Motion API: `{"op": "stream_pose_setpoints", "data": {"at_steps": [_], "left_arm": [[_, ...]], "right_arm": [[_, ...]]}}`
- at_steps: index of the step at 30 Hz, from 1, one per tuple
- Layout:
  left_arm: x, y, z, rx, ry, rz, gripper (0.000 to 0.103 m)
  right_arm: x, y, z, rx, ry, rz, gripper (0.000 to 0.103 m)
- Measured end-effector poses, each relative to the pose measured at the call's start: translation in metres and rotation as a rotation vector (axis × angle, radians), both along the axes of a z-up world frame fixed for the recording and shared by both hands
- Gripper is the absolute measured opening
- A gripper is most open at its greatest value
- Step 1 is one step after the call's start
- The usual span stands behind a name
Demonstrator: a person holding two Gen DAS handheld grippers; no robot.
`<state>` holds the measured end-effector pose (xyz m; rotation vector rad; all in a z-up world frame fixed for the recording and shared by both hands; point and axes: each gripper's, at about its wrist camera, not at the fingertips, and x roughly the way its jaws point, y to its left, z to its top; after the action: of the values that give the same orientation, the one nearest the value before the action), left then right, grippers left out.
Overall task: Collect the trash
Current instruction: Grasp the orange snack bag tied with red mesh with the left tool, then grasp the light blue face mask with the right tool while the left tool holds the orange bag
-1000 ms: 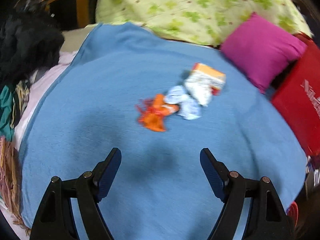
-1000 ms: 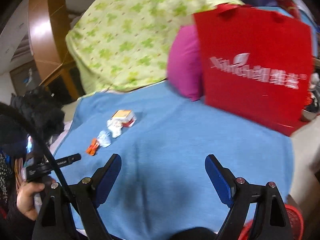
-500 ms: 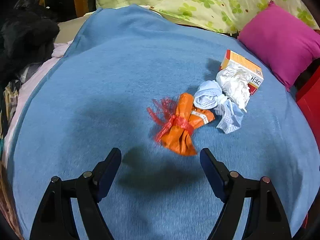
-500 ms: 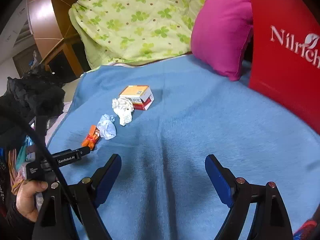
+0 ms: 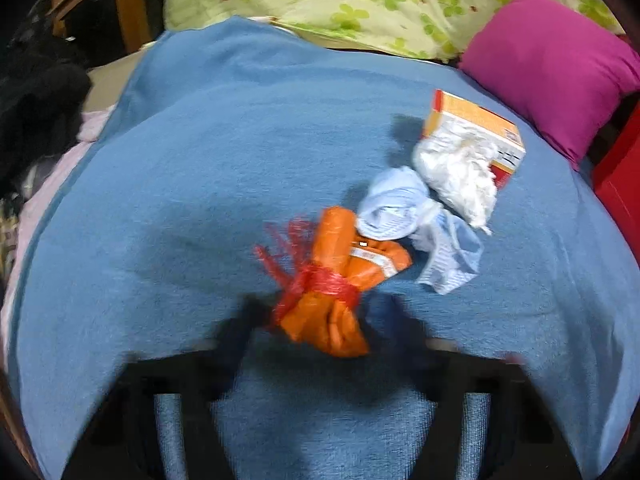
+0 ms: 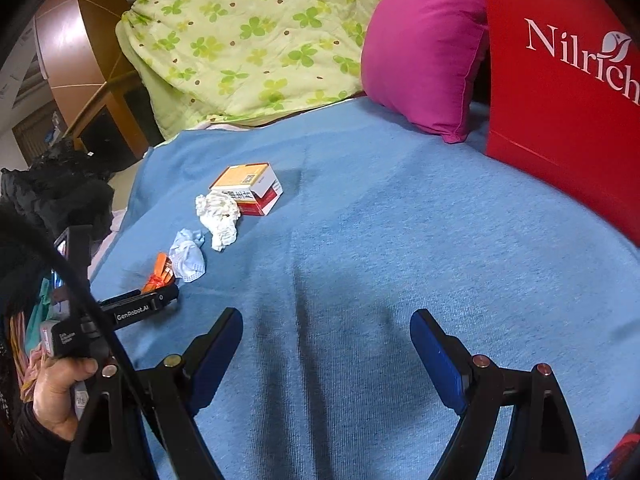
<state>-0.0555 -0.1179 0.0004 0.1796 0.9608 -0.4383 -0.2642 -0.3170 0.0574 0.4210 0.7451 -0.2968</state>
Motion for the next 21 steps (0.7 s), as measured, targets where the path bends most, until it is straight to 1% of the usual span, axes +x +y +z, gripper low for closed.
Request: {"op": "stream_pose_setpoints", "data": {"at_steps": [1, 4, 6, 9, 12, 15, 18, 20, 21], "left_arm": [[0.0, 0.001, 0.0, -0.016, 0.009, -0.002, 0.035], [0.001, 0.01, 0.006, -0.035, -0.006, 0.014, 0.028], [0.003, 0.026, 0.013, -0.077, -0.006, 0.055, 0.028], [0.005, 0.054, 0.026, -0.115, -0.053, 0.146, 0.028], [0.011, 0.074, 0.024, -0.127, -0.057, 0.207, 0.028], [0.019, 0.088, 0.018, -0.137, -0.038, 0.256, 0.028], [0.02, 0.092, 0.018, -0.135, -0.035, 0.279, 0.028], [0.019, 0.092, 0.018, -0.14, -0.026, 0.287, 0.028], [0.019, 0.093, 0.019, -0.148, -0.022, 0.29, 0.028]], "right_arm": [[0.002, 0.002, 0.001, -0.008, 0.004, 0.005, 0.088], [0.009, 0.008, 0.007, -0.036, 0.007, 0.022, 0.088], [0.016, 0.013, 0.012, -0.05, 0.006, 0.038, 0.088], [0.038, 0.028, 0.021, -0.076, 0.002, 0.087, 0.088], [0.072, 0.049, 0.026, -0.067, 0.006, 0.179, 0.088], [0.119, 0.077, 0.019, -0.054, 0.033, 0.299, 0.088], [0.159, 0.096, 0.003, -0.046, 0.084, 0.35, 0.088], [0.18, 0.111, -0.008, -0.096, 0.116, 0.359, 0.087], [0.19, 0.116, -0.015, -0.109, 0.138, 0.367, 0.085]]}}
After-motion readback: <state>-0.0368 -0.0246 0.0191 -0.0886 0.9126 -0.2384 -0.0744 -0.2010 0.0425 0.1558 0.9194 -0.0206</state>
